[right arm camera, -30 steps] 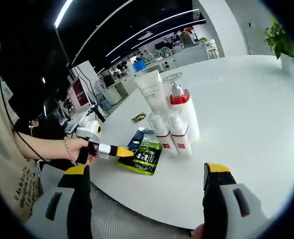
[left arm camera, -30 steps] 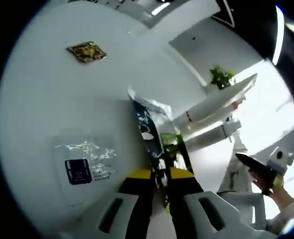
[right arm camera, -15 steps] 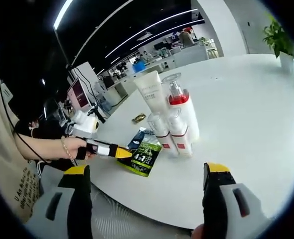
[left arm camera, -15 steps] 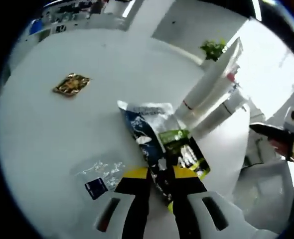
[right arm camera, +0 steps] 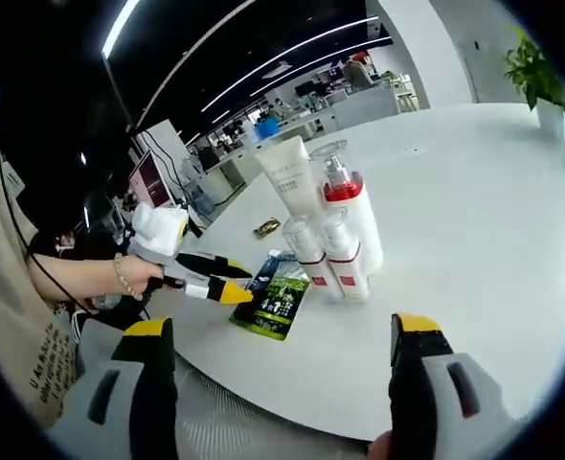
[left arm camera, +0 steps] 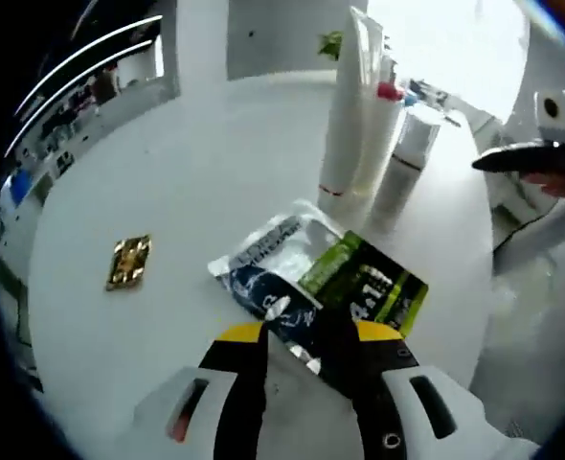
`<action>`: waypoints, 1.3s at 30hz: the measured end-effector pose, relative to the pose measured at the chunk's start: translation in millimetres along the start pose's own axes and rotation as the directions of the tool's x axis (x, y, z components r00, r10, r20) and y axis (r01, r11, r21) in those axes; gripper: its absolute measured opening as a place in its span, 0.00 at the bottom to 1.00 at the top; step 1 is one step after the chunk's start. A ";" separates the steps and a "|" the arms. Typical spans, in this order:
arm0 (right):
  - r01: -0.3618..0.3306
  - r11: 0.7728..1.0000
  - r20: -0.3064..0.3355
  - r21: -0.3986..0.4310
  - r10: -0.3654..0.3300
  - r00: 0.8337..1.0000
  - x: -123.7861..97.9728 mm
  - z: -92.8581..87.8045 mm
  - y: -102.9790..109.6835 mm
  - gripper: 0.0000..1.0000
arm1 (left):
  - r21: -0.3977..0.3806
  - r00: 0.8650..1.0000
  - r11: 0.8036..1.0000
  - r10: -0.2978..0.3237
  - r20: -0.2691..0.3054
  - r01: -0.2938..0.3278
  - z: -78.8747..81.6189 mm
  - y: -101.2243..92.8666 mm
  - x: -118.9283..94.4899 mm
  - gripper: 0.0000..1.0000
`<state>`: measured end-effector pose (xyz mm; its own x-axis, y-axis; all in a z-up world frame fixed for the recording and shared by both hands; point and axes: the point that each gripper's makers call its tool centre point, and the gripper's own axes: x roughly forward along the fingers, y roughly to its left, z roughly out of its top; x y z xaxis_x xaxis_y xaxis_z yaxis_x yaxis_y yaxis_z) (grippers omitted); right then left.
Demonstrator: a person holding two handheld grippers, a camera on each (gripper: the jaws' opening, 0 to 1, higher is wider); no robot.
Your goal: Arrange the skincare products in the storage area until every visible bottle or jar stands upright without overlapping.
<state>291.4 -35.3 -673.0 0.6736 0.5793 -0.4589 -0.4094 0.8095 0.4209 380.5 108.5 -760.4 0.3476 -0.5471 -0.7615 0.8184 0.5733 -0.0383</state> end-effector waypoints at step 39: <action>0.006 1.000 -0.006 0.004 -0.006 1.000 0.7 -1.5 -1.6 0.92 | 0.101 0.997 0.994 -0.040 -0.061 0.046 -0.2 0.8 28.5 0.74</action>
<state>291.6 -36.0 -675.2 0.6724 0.5749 -0.4661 -0.4029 0.8126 0.4211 391.0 93.5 -782.3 0.2860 -0.5316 -0.7972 0.8755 0.4831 -0.0080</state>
